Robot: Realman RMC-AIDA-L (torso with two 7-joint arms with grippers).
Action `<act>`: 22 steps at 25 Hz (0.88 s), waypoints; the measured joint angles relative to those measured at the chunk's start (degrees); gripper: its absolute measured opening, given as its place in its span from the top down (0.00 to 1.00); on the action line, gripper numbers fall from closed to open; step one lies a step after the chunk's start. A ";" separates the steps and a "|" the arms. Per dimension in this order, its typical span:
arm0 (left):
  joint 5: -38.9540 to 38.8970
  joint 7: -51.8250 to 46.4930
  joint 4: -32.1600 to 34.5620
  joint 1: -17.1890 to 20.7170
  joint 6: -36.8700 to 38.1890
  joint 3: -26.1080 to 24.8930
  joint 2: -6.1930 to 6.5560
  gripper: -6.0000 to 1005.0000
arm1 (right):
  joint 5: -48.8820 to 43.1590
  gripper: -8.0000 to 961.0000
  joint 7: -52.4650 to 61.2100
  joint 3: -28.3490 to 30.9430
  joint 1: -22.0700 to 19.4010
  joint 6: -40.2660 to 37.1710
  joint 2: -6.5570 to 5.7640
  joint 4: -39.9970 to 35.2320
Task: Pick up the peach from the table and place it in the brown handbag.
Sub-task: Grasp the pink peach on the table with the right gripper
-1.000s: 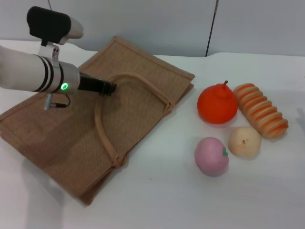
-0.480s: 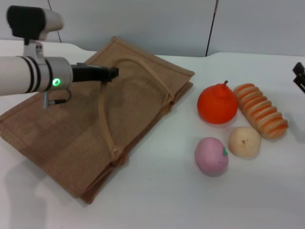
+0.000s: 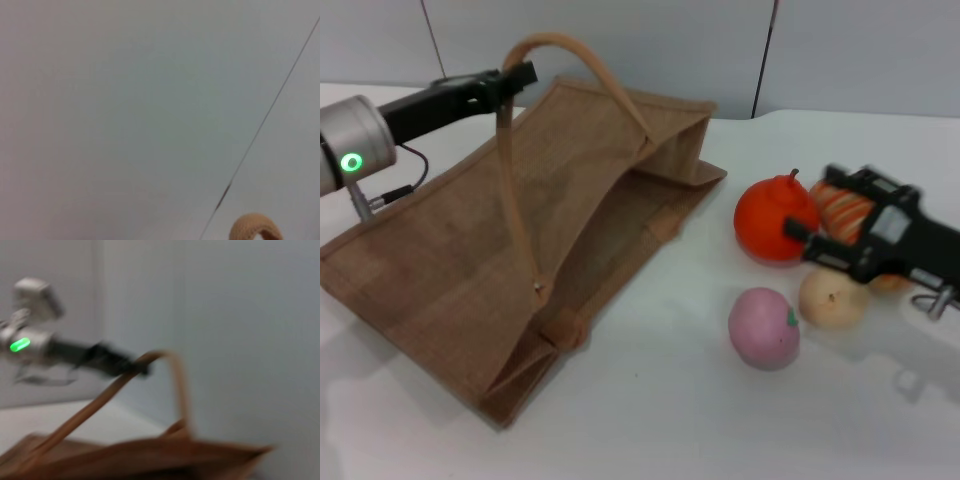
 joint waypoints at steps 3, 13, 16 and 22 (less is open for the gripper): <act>-0.26 2.00 -2.91 -0.27 -5.21 -5.08 0.79 0.88 | -2.69 0.14 2.09 -2.58 1.74 -0.03 -0.01 -0.33; -0.46 3.69 -5.24 -0.54 -10.32 -9.15 1.37 0.88 | -8.96 0.14 11.85 -9.79 6.16 -1.17 0.09 -3.36; -0.51 3.70 -5.26 -0.54 -10.30 -9.21 1.42 0.88 | -8.99 0.14 13.14 -10.20 6.40 -1.18 0.08 -4.49; -2.65 3.72 -5.33 0.44 -9.94 -9.33 1.70 0.88 | -9.02 0.14 13.94 -11.66 6.62 -0.34 0.04 -5.65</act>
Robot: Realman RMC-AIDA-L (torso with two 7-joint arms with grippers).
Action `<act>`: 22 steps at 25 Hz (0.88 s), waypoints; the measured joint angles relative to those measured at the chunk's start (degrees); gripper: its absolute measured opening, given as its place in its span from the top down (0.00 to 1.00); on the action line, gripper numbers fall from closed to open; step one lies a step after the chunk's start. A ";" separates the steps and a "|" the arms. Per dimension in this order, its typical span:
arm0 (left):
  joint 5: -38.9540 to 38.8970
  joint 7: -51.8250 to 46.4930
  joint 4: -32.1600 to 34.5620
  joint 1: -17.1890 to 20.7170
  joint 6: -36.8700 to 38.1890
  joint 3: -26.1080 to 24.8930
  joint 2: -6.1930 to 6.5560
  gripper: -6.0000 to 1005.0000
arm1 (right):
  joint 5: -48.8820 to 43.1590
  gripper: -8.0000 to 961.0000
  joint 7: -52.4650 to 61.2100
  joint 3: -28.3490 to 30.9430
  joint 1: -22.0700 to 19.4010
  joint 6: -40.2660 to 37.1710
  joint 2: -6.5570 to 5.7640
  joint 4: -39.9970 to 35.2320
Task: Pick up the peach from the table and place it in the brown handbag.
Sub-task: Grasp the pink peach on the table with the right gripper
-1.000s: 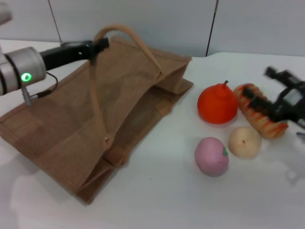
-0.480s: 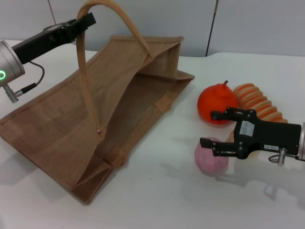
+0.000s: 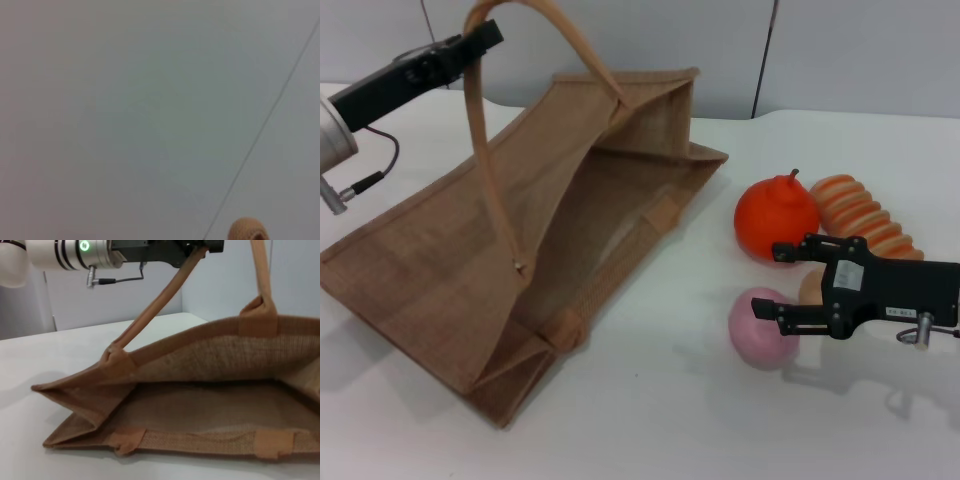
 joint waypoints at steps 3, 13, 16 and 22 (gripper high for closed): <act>-0.63 0.01 -0.05 0.04 -0.23 -0.01 0.12 0.88 | -0.02 0.14 0.12 -0.12 -0.28 0.04 0.00 -0.19; -1.32 0.08 -0.95 -0.09 -0.36 -0.67 0.42 0.88 | -0.81 0.14 2.87 -5.53 1.47 -0.60 0.08 0.31; -1.24 0.45 -0.95 -0.21 -0.29 -0.69 0.44 0.88 | -0.82 0.14 3.87 -6.80 1.72 -1.43 0.14 0.49; -1.41 0.42 -0.95 -0.19 -0.44 -0.71 0.54 0.88 | -0.80 0.15 7.13 -9.61 2.48 -6.75 0.22 2.17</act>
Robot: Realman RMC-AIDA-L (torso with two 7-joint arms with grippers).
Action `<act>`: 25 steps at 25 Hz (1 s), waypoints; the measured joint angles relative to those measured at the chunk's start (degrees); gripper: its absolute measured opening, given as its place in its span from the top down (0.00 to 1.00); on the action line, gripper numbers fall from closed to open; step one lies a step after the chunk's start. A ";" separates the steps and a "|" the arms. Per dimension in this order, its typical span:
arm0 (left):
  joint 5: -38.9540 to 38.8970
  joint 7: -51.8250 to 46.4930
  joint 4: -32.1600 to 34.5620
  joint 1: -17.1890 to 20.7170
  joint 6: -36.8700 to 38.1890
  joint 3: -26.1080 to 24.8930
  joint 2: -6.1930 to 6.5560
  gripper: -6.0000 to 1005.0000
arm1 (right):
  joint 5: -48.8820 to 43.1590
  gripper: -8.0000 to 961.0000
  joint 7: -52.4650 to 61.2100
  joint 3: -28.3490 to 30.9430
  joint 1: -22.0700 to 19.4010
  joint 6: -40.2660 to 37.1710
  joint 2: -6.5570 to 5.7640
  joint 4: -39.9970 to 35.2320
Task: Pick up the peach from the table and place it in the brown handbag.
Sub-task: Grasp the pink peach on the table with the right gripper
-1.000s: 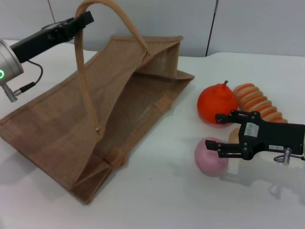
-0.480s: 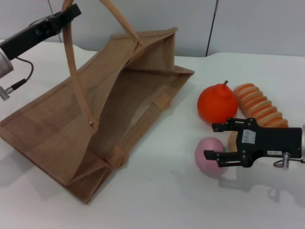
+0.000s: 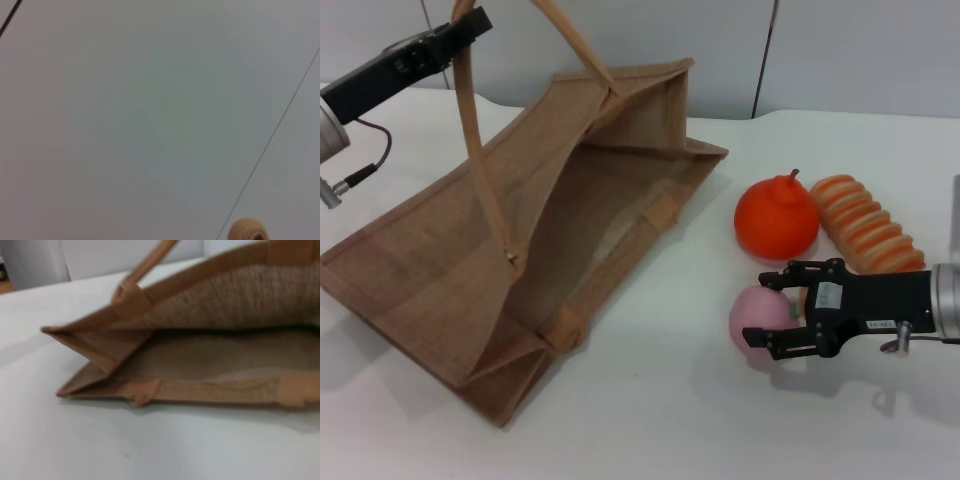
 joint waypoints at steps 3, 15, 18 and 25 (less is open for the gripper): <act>-0.03 0.00 0.00 0.02 0.10 0.00 0.01 0.88 | 0.04 0.15 1.21 -1.07 0.11 -2.33 0.03 0.90; -0.07 -0.30 0.01 0.33 0.13 -0.09 0.12 0.88 | -0.41 0.15 1.80 -2.67 0.03 -2.65 0.04 1.12; -0.07 -0.33 -0.05 0.34 0.07 -0.09 0.26 0.88 | -0.44 0.15 1.82 -2.77 -0.04 -2.77 0.04 0.98; -0.07 0.03 -1.56 0.06 0.00 -0.09 0.59 0.88 | -0.45 0.17 1.91 -2.81 -0.19 -2.82 0.04 0.68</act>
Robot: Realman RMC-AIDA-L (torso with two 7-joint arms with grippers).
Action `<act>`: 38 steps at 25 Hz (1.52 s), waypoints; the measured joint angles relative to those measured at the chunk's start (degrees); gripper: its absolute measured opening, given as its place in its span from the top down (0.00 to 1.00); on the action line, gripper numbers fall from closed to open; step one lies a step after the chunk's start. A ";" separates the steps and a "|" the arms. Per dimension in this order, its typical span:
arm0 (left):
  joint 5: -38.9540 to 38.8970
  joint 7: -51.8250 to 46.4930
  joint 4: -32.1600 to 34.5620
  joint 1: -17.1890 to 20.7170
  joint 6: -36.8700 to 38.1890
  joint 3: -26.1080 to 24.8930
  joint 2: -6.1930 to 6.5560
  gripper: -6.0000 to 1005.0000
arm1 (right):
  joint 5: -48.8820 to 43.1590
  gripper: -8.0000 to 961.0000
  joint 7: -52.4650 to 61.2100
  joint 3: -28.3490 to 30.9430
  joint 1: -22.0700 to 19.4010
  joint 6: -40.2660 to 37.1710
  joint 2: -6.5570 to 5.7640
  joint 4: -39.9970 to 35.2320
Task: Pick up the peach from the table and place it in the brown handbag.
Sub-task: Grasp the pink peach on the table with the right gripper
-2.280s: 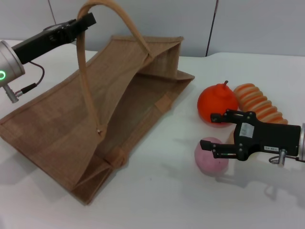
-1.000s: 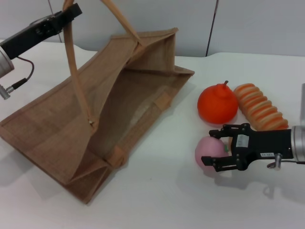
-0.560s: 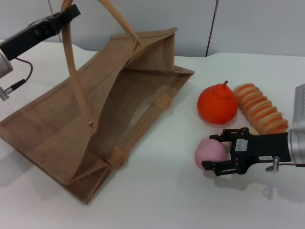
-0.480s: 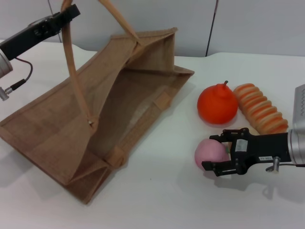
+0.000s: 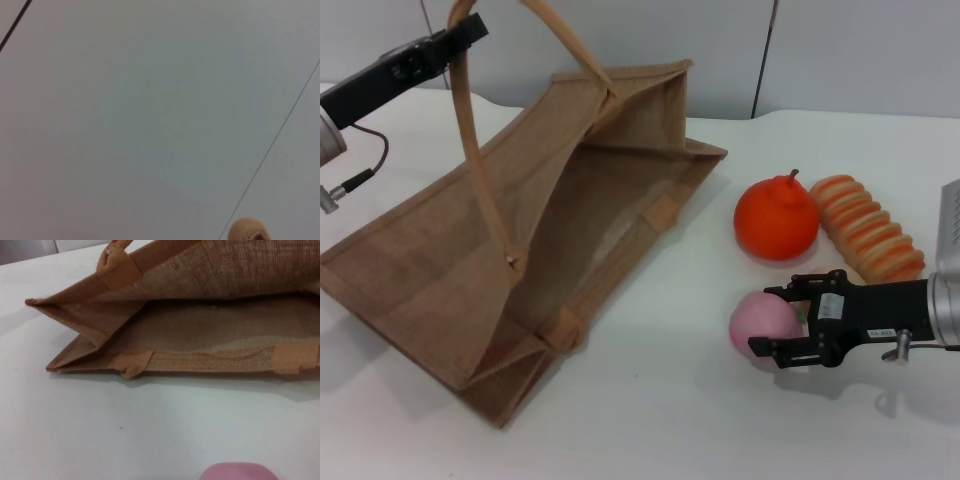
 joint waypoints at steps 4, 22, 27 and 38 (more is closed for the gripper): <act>0.00 0.01 -0.01 0.01 -0.09 0.00 0.02 0.88 | 0.00 0.21 0.02 0.00 -0.12 0.00 0.00 -0.08; 0.00 0.05 -0.01 -0.06 -0.11 0.00 0.03 0.88 | -0.10 0.33 -0.13 -0.09 -0.21 -0.08 -0.18 -0.24; 0.00 0.05 -0.01 -0.07 -0.03 0.00 0.03 0.88 | -0.10 0.35 -0.16 -0.09 -0.22 -0.08 -0.15 -0.26; 0.00 0.00 -0.01 -0.07 -0.06 0.00 0.03 0.88 | 2.78 0.41 -1.57 0.56 -0.47 2.07 -0.19 -1.12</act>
